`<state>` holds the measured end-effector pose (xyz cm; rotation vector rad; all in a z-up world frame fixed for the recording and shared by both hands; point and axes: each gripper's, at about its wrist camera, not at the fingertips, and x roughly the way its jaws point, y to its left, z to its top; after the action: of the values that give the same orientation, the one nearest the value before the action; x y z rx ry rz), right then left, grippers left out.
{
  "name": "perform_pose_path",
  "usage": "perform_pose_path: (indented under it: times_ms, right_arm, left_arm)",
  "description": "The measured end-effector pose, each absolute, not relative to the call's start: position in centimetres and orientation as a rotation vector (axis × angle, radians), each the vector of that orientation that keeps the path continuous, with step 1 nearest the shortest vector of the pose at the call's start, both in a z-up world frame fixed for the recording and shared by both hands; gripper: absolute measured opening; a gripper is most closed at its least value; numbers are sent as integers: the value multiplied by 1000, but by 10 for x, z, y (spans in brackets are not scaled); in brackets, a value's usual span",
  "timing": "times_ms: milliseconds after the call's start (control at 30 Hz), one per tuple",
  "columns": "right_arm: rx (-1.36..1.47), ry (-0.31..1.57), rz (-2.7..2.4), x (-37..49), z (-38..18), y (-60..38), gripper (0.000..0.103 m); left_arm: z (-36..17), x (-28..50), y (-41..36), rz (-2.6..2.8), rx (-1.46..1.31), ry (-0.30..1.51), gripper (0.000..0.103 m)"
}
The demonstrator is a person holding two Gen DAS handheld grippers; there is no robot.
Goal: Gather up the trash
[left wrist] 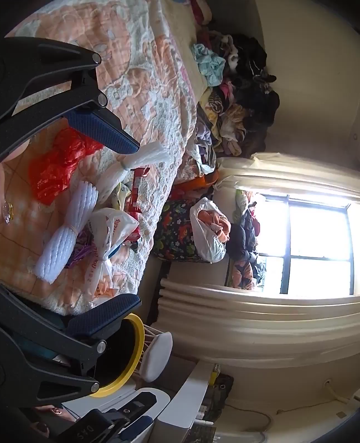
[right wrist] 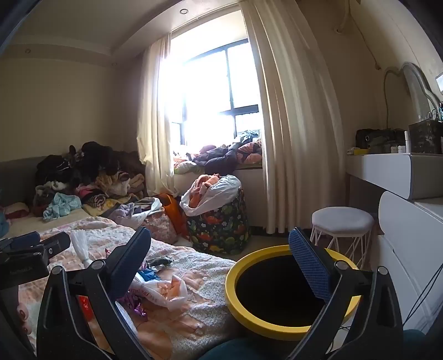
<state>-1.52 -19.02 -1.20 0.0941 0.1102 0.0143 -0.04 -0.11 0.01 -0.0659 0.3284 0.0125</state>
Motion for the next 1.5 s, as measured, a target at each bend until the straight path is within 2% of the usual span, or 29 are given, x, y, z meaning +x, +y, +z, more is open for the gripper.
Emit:
perform_pose_path:
  times_ms: [1500]
  right_arm:
    - [78,86,6,-17,-14,-189,97]
  left_arm:
    - [0,3,-1,2,-94,329,93]
